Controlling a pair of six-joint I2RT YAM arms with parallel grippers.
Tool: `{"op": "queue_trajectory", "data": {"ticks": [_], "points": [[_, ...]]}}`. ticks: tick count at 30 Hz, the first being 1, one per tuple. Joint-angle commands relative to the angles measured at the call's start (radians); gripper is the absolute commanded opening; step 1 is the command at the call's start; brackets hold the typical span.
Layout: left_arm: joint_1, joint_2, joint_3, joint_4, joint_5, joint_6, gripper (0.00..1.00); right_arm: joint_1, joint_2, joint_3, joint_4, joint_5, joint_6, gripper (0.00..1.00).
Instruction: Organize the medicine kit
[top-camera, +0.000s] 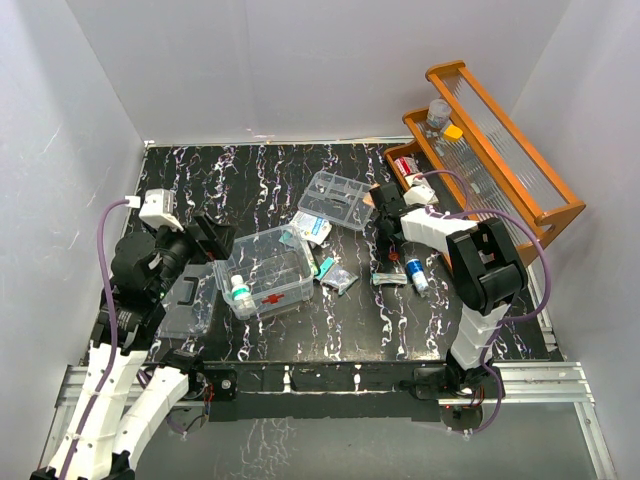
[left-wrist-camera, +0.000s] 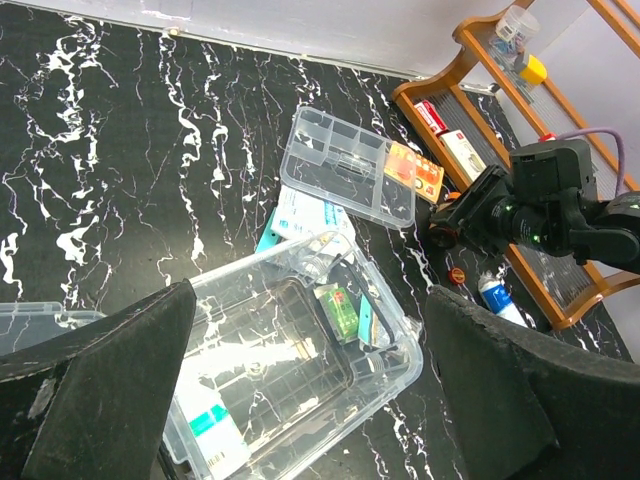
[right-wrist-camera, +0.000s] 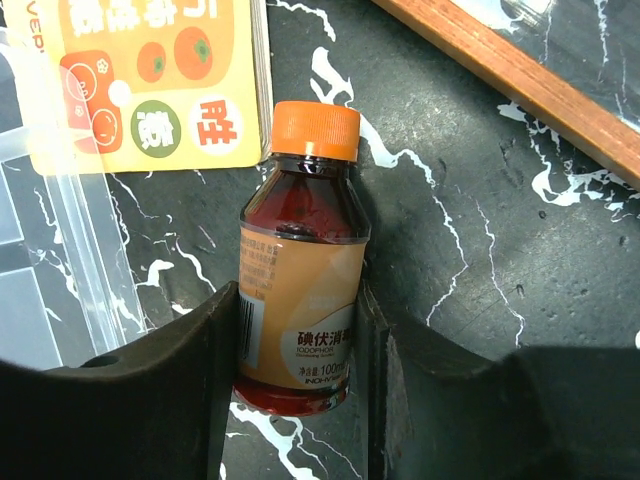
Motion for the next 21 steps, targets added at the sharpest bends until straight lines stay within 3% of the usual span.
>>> {"op": "queue_trajectory", "data": {"ticks": [1, 5, 10, 16, 21], "points": [[-0.003, -0.005, 0.033, -0.011, 0.012, 0.004, 0.99, -0.005, -0.022, -0.012, 0.058, -0.023, -0.031, 0.35], [-0.004, 0.011, 0.04, -0.027, 0.032, 0.001, 0.99, -0.004, -0.102, -0.038, 0.127, -0.083, -0.093, 0.32], [-0.004, 0.027, 0.035, -0.027, 0.064, -0.024, 0.99, -0.005, -0.228, -0.081, 0.246, -0.27, -0.218, 0.32], [-0.003, 0.054, 0.009, 0.059, 0.208, -0.121, 0.99, -0.005, -0.364, -0.162, 0.406, -0.678, -0.362, 0.33], [-0.003, 0.115, 0.04, 0.082, 0.335, -0.317, 0.99, 0.028, -0.466, -0.223, 0.531, -0.939, -0.386, 0.35]]}}
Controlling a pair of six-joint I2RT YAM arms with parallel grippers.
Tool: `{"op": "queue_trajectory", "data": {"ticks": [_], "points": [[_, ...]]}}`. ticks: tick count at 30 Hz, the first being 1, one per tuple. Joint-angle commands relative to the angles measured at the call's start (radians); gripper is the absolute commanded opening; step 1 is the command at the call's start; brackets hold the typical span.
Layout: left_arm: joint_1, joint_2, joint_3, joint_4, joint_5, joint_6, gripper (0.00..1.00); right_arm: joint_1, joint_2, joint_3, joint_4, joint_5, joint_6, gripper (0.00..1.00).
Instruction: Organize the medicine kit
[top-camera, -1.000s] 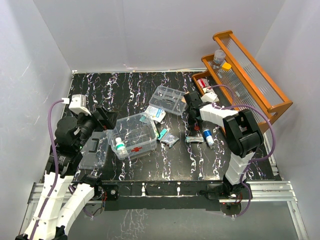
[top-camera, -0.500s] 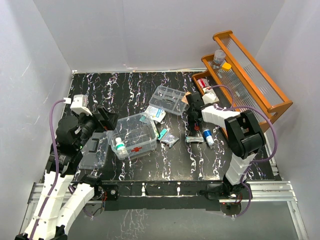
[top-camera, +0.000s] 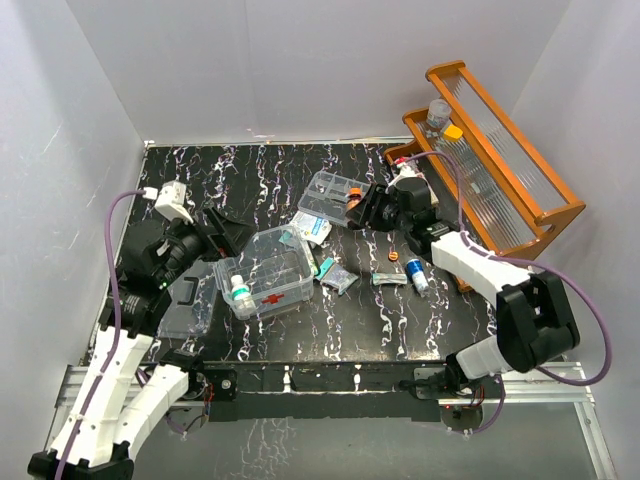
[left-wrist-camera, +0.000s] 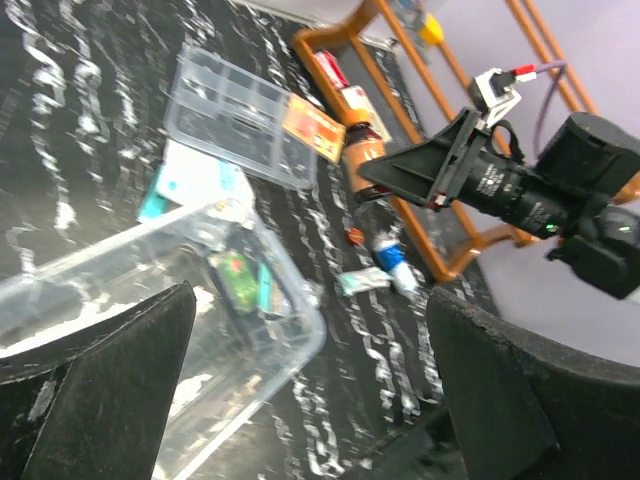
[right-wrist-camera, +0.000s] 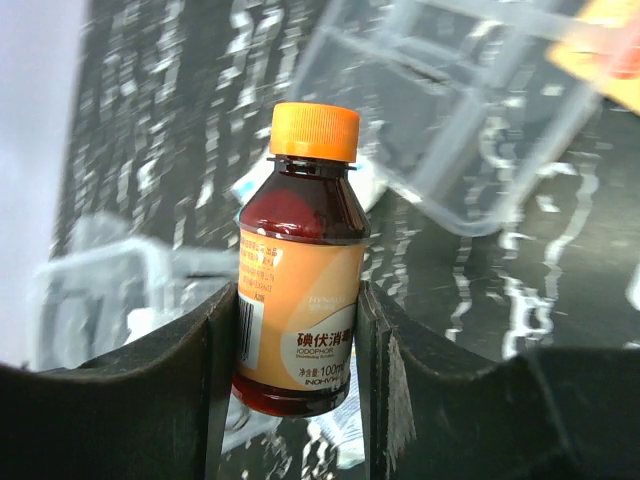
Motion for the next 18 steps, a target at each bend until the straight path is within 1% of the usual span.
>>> {"op": "queue_trajectory", "data": {"ticks": [1, 3, 5, 9, 12, 15, 18], "points": [[-0.003, 0.064, 0.052, 0.047, 0.16, -0.194, 0.99, 0.043, -0.1, -0.037, 0.226, -0.32, -0.066, 0.35], [-0.004, 0.089, 0.049, 0.062, 0.198, -0.255, 0.98, 0.094, -0.122, -0.034, 0.246, -0.357, -0.082, 0.35], [-0.004, 0.096, 0.018, 0.098, 0.224, -0.295, 0.98, 0.161, -0.126, -0.017, 0.256, -0.362, -0.106, 0.35], [-0.003, 0.099, -0.031, 0.129, 0.223, -0.33, 0.97, 0.267, -0.086, 0.029, 0.287, -0.357, -0.107, 0.35], [-0.004, 0.11, -0.048, 0.101, 0.193, -0.335, 0.96, 0.315, -0.051, 0.044, 0.353, -0.376, -0.071, 0.36], [-0.003, 0.112, -0.081, 0.091, 0.166, -0.343, 0.94, 0.354, -0.016, 0.072, 0.374, -0.383, -0.061, 0.36], [-0.003, 0.125, -0.11, 0.127, 0.183, -0.348, 0.92, 0.39, 0.012, 0.094, 0.396, -0.386, -0.054, 0.37]]}}
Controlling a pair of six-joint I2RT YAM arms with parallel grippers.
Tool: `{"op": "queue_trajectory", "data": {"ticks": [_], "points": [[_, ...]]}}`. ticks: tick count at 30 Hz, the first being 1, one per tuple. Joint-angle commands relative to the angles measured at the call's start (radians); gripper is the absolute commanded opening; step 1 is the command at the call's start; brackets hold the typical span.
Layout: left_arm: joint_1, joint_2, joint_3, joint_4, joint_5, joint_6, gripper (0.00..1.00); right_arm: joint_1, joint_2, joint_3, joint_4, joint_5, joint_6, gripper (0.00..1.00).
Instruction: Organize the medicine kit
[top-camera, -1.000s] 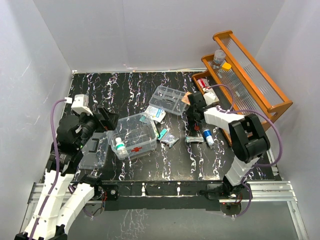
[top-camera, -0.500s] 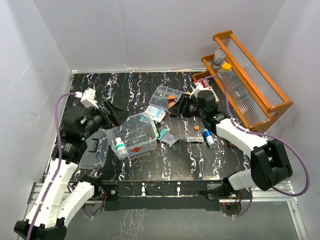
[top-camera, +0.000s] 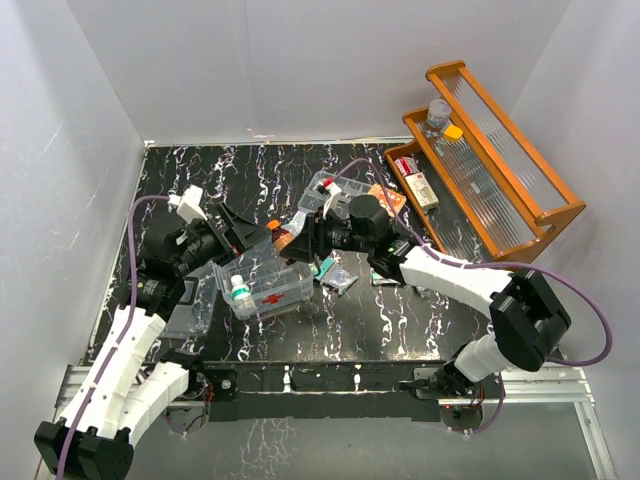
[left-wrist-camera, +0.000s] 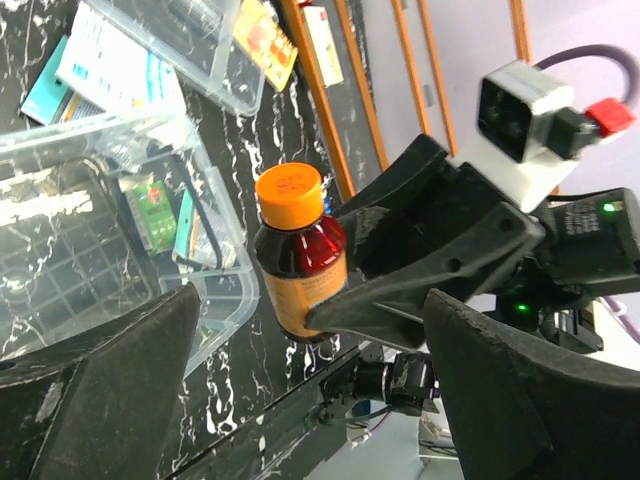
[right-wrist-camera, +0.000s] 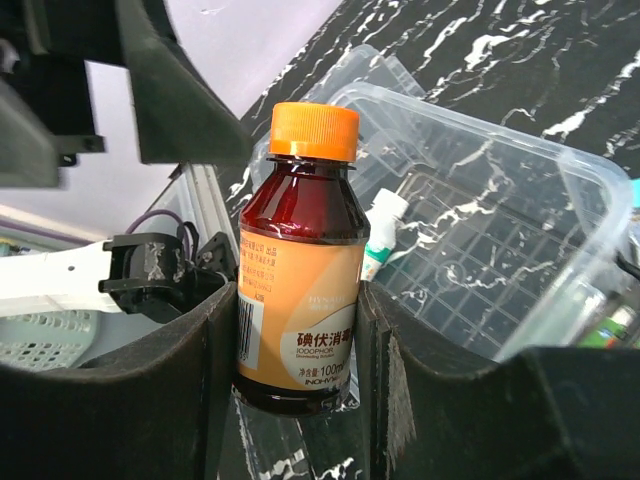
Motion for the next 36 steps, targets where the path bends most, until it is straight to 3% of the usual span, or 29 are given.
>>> {"op": "queue_trajectory", "data": {"ticks": [1, 8, 23, 29, 33, 36], "points": [[-0.004, 0.016, -0.041, 0.055, 0.023, -0.031, 0.9, 0.046, 0.027, 0.085, 0.146, -0.027, 0.019, 0.37], [-0.004, 0.037, -0.077, 0.095, 0.034, -0.031, 0.81, 0.081, 0.087, 0.124, 0.18, -0.039, 0.043, 0.38], [-0.003, 0.014, -0.092, 0.06, 0.003, -0.01, 0.34, 0.098, 0.187, 0.206, 0.154, -0.058, 0.089, 0.48], [-0.004, 0.02, -0.071, 0.038, -0.023, 0.041, 0.33, 0.099, 0.208, 0.225, 0.099, -0.018, 0.087, 0.56], [-0.003, 0.028, -0.066, 0.028, -0.022, 0.057, 0.33, 0.098, 0.227, 0.233, 0.092, -0.017, 0.093, 0.42], [-0.004, 0.026, -0.052, -0.017, -0.075, 0.059, 0.46, 0.099, 0.234, 0.232, 0.086, -0.001, 0.096, 0.36]]}}
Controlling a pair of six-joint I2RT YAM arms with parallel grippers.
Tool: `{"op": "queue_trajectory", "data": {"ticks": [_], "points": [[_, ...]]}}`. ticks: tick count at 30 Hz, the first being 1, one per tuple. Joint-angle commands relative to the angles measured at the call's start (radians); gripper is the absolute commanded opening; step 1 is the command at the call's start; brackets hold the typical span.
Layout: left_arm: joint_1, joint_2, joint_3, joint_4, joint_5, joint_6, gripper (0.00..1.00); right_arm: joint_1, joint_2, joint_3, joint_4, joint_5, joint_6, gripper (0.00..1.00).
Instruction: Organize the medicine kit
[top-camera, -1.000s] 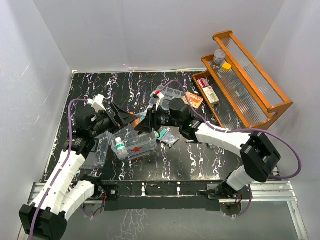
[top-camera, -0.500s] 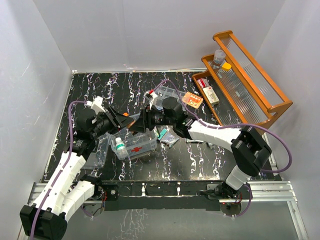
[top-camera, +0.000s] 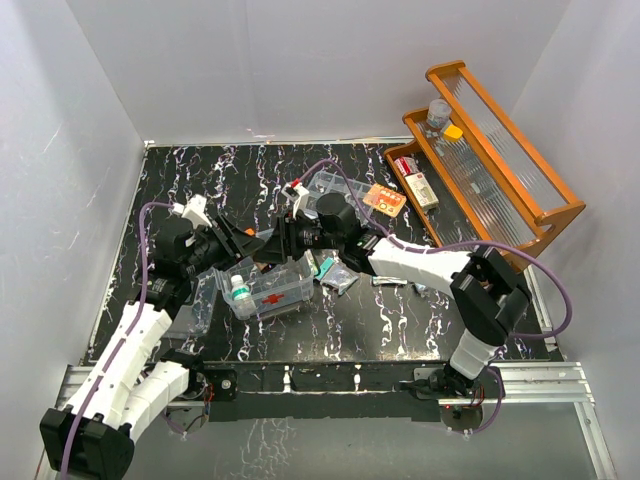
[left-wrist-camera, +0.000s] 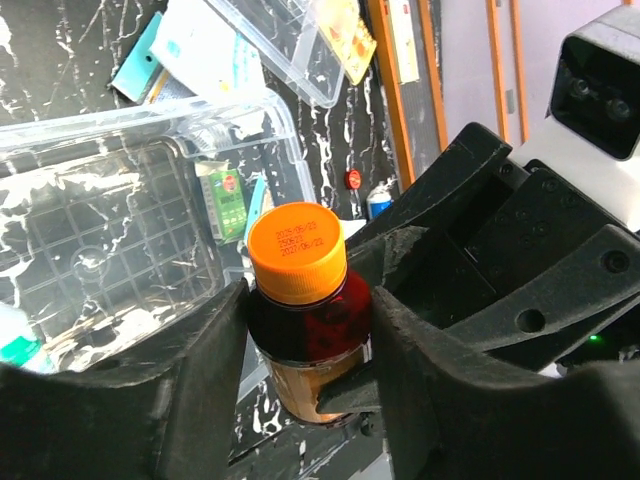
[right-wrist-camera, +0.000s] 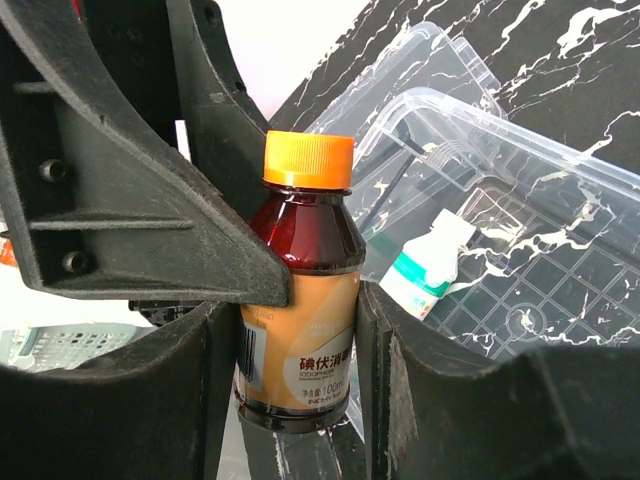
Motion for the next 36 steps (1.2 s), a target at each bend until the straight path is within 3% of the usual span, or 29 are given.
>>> {"op": "queue_trajectory", "data": {"ticks": [1, 2, 4, 8, 14, 19, 36], "points": [[-0.005, -0.009, 0.057, -0.07, -0.058, 0.016, 0.55, 0.005, 0.01, 0.052, 0.029, 0.05, 0.01, 0.36], [-0.005, -0.011, 0.065, -0.11, -0.12, -0.004, 0.67, 0.005, 0.014, 0.049, 0.022, 0.07, 0.009, 0.35], [-0.006, -0.015, 0.069, -0.182, -0.253, -0.034, 0.77, 0.005, 0.021, 0.045, -0.005, 0.116, 0.006, 0.35], [-0.005, -0.045, 0.072, -0.253, -0.462, -0.027, 0.84, 0.018, 0.057, 0.095, -0.164, 0.272, -0.017, 0.34], [-0.006, -0.101, 0.132, -0.319, -0.611, 0.023, 0.86, 0.072, 0.154, 0.218, -0.367, 0.481, -0.034, 0.35], [-0.006, -0.176, 0.118, -0.356, -0.724, 0.028, 0.86, 0.114, 0.241, 0.324, -0.494, 0.538, -0.034, 0.35], [-0.005, -0.17, 0.119, -0.343, -0.751, 0.06, 0.85, 0.208, 0.391, 0.519, -0.73, 0.596, -0.045, 0.37]]}}
